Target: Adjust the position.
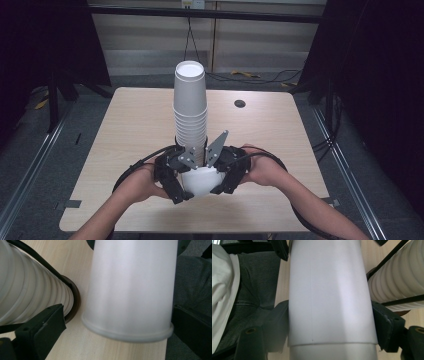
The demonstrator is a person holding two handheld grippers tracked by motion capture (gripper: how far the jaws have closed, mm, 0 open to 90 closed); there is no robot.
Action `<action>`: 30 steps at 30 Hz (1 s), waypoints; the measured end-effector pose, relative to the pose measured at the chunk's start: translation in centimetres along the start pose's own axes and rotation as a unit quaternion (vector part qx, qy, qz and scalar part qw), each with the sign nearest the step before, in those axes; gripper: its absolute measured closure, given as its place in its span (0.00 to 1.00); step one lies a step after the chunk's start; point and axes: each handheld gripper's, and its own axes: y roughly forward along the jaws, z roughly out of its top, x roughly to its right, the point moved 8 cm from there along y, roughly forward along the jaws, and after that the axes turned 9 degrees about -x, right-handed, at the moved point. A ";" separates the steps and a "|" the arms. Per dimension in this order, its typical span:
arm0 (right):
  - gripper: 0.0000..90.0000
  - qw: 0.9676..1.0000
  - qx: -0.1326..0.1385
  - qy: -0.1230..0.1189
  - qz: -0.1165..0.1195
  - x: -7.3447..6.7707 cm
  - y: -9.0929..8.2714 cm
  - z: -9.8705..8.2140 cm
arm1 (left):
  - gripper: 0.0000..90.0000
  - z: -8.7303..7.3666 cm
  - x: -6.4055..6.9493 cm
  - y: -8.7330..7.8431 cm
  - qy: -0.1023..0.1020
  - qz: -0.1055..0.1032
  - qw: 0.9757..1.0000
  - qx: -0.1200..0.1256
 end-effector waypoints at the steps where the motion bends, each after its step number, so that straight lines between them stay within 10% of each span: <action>1: 0.28 1.000 -0.005 -0.005 -0.003 0.0 0.1 -0.1 | 0.00 0.0 0.1 0.0 -0.007 -0.001 1.000 0.006; 30: 0.27 0.998 0.050 0.042 0.000 1.0 -1.2 -2.1 | 0.00 -0.5 -0.8 0.1 -0.061 -0.033 0.990 0.123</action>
